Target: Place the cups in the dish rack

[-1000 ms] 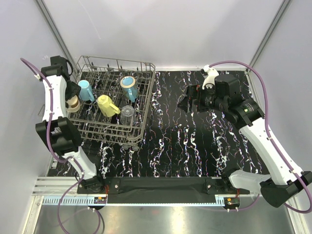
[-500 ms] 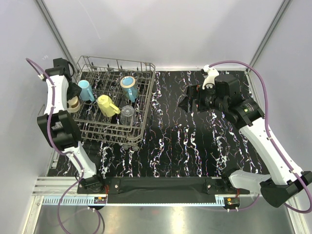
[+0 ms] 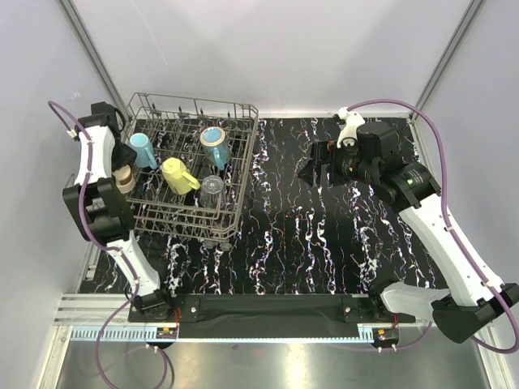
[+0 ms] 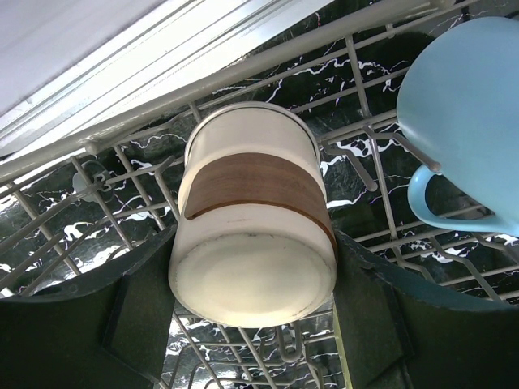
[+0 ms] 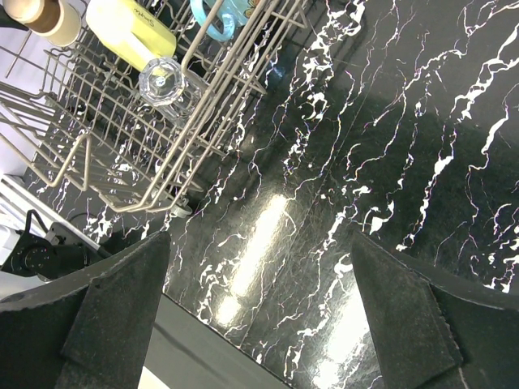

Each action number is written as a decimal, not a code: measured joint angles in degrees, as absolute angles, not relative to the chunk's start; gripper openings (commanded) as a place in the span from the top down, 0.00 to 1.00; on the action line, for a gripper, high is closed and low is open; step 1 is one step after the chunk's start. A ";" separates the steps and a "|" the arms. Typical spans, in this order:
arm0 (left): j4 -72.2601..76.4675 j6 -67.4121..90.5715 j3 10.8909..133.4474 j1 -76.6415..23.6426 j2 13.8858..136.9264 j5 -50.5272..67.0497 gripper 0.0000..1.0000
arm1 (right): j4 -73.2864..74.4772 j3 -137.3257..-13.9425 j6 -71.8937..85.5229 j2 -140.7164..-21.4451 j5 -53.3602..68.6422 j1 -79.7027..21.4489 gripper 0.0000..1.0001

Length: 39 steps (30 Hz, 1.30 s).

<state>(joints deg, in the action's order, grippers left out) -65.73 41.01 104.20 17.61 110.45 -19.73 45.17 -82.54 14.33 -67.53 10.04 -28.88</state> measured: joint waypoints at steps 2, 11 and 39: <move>-65.78 41.04 104.20 17.65 110.45 -19.70 0.38 | 45.36 -82.85 14.33 -67.68 10.04 -28.88 0.00; -66.52 43.38 104.20 17.76 110.50 -19.53 0.01 | 45.91 -83.26 14.41 -67.75 10.07 -28.88 0.00; -65.95 41.54 114.32 -9.04 92.09 -1.28 0.01 | 53.23 -83.02 24.75 -63.72 6.31 -28.88 0.00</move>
<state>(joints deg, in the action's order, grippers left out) -65.95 41.54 114.32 -9.04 92.09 -1.28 53.23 -83.02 24.75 -63.72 6.31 -28.88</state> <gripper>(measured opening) 0.988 0.994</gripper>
